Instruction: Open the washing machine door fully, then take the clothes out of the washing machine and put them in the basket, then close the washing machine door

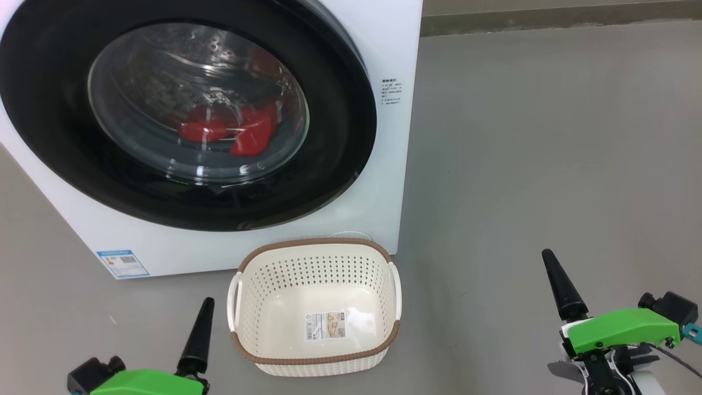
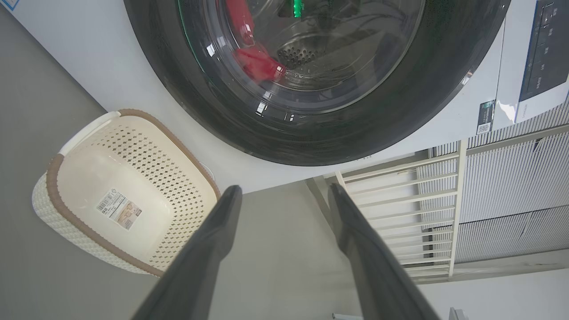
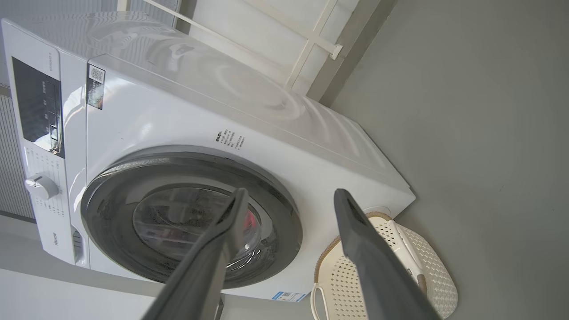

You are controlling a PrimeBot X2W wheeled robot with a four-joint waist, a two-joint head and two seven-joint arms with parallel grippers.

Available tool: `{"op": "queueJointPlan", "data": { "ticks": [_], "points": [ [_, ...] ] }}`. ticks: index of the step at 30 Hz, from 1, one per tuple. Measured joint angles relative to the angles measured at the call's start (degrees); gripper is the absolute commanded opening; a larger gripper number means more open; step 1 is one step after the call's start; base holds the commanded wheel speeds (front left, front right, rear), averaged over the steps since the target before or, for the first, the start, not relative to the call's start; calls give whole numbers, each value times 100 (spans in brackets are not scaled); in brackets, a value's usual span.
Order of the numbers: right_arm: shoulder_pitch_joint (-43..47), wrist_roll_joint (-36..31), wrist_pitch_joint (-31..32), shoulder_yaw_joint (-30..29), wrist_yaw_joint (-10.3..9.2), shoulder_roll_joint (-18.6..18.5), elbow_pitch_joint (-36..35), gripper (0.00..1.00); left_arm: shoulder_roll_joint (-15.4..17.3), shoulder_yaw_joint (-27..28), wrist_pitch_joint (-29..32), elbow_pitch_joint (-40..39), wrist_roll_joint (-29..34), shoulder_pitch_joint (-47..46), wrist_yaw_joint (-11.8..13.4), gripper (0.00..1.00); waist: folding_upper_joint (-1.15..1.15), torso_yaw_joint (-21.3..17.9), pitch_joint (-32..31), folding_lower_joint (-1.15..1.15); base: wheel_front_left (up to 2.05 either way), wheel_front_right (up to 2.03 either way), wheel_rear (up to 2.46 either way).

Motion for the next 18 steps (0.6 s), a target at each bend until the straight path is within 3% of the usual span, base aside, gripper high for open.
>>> {"op": "queueJointPlan", "data": {
  "ticks": [18],
  "points": [
    [-280, -1700, -260, 69, 1, -4, -3, 100, 4, -159, -274, 98, 1484, -237, 233, 100, 0, -32, 14, 0, 0, 0, 0]
  ]
}}
